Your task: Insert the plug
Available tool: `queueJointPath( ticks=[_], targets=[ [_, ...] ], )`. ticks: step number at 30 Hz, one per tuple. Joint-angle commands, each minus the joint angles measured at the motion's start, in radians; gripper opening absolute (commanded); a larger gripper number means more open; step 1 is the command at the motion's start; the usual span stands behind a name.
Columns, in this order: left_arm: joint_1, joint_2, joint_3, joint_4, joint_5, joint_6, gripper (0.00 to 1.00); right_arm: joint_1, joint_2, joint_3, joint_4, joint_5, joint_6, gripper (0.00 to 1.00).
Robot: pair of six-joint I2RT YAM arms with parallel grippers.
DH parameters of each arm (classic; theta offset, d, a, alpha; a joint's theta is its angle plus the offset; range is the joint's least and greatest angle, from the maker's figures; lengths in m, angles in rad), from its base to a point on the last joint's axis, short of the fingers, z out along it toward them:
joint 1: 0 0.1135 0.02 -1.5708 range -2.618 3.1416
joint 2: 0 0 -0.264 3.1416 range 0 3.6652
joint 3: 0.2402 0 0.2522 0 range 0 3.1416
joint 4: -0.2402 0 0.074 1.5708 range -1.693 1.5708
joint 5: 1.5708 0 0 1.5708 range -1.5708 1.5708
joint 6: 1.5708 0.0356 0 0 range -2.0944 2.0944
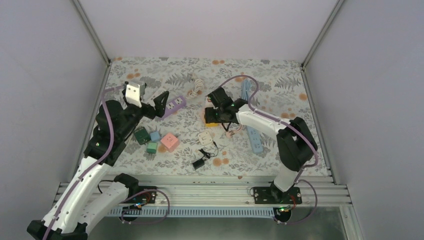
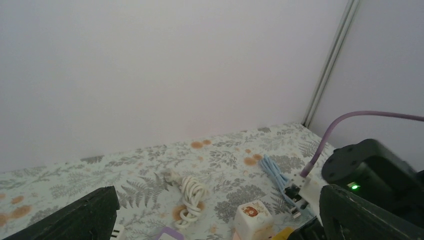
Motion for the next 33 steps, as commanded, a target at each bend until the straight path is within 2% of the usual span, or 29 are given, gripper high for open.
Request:
queueJointPath(
  ticks=[1, 11, 16, 33],
  targets=[
    [0.003, -0.042, -0.024, 0.027, -0.015, 0.027, 1.0, 0.005, 0.036, 0.064, 0.019, 0.087, 0.056, 0.06],
    [0.003, -0.022, -0.041, 0.047, -0.001, 0.026, 1.0, 0.003, 0.113, 0.135, 0.011, 0.128, 0.045, 0.07],
    [0.003, -0.003, -0.047, 0.05, 0.006, 0.022, 1.0, 0.003, 0.134, 0.164, -0.049, 0.206, 0.084, 0.07],
    [0.004, 0.037, -0.054, 0.054, 0.01, 0.014, 1.0, 0.002, 0.187, 0.186, -0.081, 0.151, 0.114, 0.08]
  ],
)
